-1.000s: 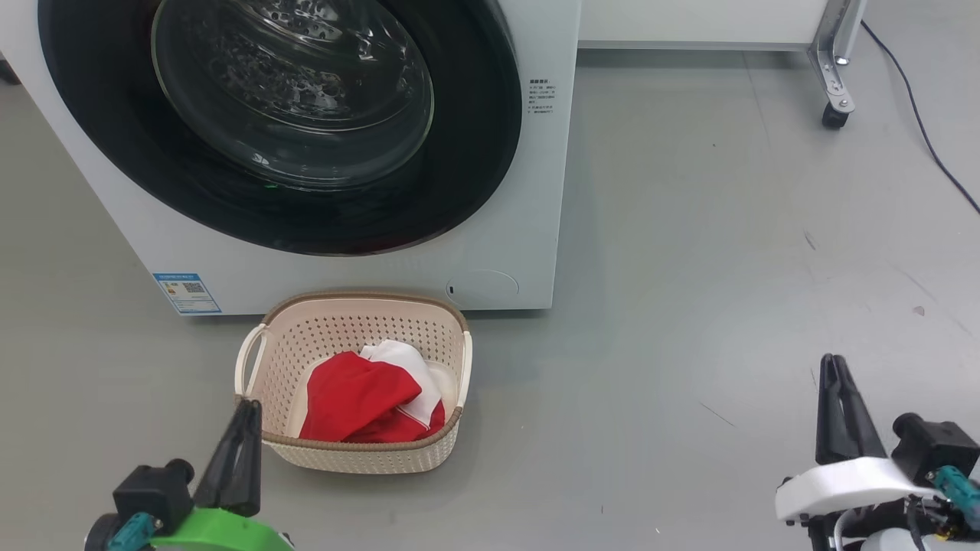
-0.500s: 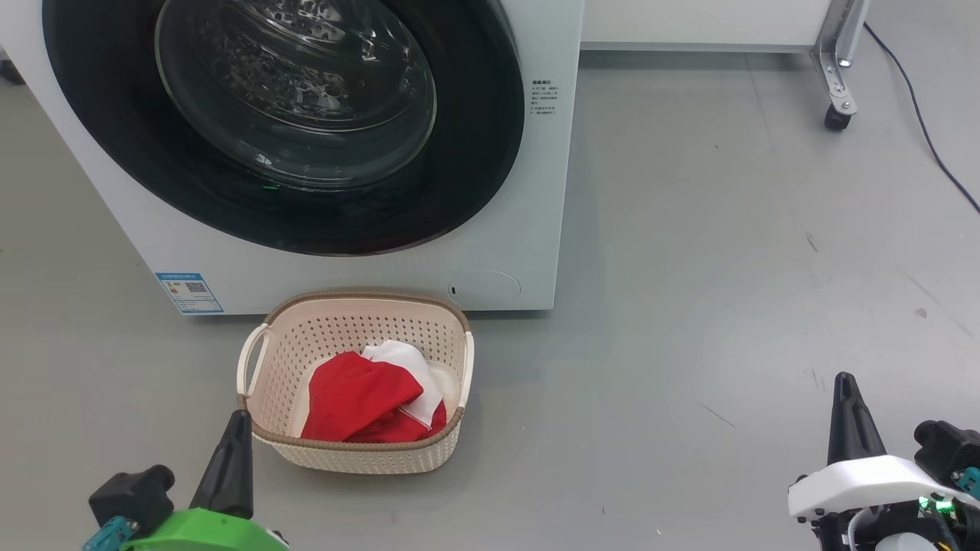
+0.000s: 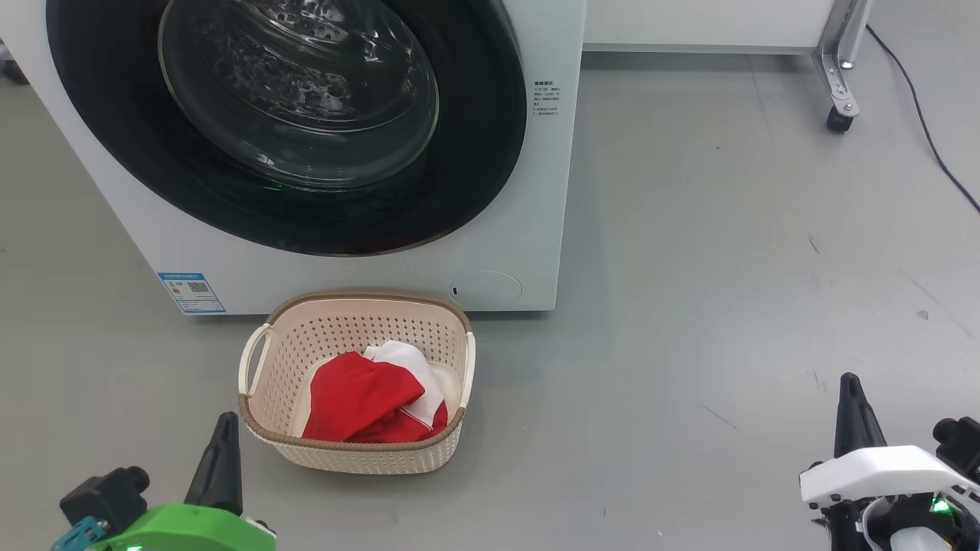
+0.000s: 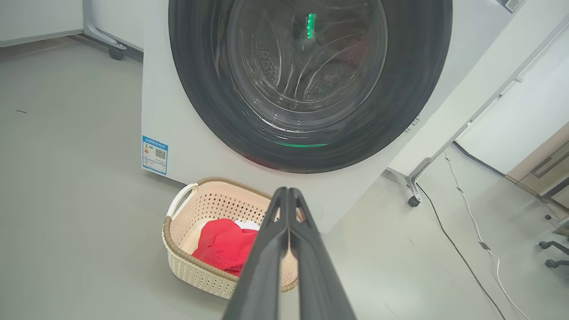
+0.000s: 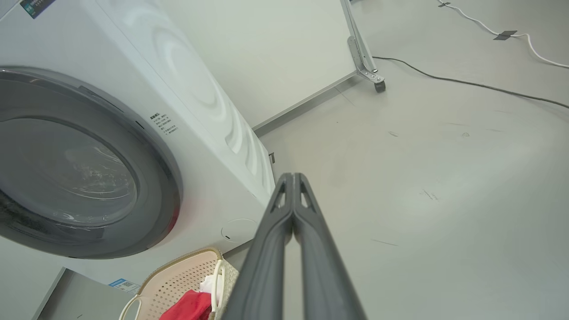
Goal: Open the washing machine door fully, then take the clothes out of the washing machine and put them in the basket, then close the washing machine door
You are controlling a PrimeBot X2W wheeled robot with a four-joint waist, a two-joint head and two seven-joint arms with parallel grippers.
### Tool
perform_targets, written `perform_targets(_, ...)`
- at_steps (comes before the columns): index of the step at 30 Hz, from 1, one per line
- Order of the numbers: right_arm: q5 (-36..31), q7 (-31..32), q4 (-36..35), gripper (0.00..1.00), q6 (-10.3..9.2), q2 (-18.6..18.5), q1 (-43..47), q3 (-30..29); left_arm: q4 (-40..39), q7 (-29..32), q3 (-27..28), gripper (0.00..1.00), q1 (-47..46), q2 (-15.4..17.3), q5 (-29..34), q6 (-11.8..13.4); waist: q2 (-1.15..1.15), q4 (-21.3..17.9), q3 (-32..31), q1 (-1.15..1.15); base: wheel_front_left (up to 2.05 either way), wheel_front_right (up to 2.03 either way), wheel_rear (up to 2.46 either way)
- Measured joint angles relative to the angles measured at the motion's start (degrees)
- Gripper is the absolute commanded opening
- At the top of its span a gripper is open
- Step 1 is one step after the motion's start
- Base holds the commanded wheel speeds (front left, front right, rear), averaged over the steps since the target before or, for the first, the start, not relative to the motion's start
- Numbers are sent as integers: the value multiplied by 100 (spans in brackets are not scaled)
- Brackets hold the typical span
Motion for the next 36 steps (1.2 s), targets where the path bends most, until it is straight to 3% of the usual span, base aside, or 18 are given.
perform_targets(36,2535,704,115,0,175,7,-237,-277,9,690,464,0,-94,-57,-2360,0,0,52,-25,0,0,0,0)
